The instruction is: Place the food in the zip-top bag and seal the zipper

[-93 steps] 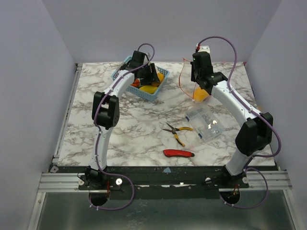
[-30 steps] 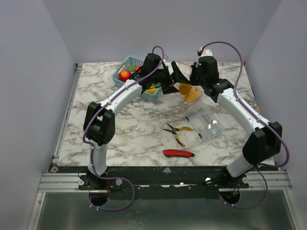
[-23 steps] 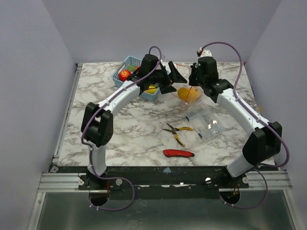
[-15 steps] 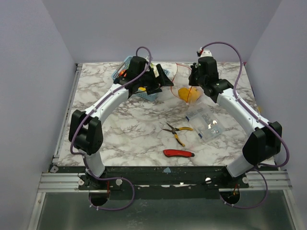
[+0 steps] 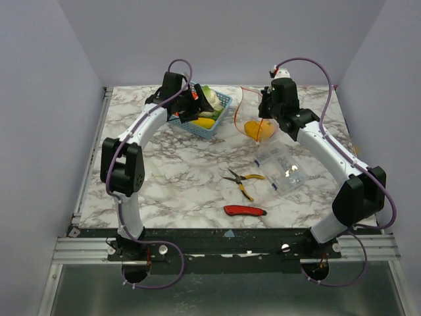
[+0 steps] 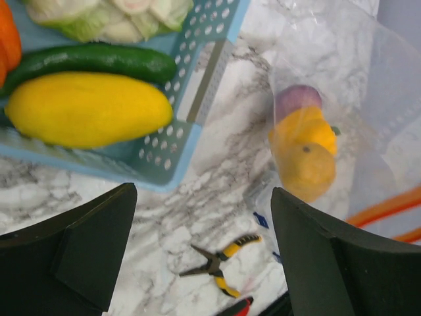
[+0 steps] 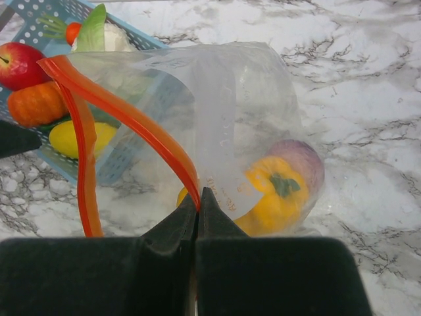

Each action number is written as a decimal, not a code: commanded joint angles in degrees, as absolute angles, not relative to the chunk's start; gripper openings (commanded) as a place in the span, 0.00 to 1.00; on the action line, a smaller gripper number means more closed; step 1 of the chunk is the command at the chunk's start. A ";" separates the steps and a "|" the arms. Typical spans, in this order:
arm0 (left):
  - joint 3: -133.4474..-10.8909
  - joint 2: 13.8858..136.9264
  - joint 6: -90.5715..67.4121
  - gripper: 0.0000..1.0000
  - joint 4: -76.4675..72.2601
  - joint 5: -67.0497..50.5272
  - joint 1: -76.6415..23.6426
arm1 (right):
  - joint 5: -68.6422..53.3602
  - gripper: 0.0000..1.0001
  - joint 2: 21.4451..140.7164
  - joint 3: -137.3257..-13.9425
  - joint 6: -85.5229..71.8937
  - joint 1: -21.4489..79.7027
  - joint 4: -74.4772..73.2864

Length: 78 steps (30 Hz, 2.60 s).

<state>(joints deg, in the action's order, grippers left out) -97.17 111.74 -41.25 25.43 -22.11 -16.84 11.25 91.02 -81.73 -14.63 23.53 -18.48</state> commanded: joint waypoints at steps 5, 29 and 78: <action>-113.24 124.67 -34.31 0.83 34.67 -19.21 -16.19 | 12.85 0.01 93.60 -82.92 -13.66 23.78 -19.07; -86.86 113.15 -31.03 0.85 31.29 -15.97 -15.47 | 11.44 0.01 93.56 -82.79 -14.12 23.76 -18.72; -130.29 136.88 -21.73 0.50 41.03 -1.58 -21.07 | 10.97 0.01 95.08 -83.14 -14.19 23.81 -18.90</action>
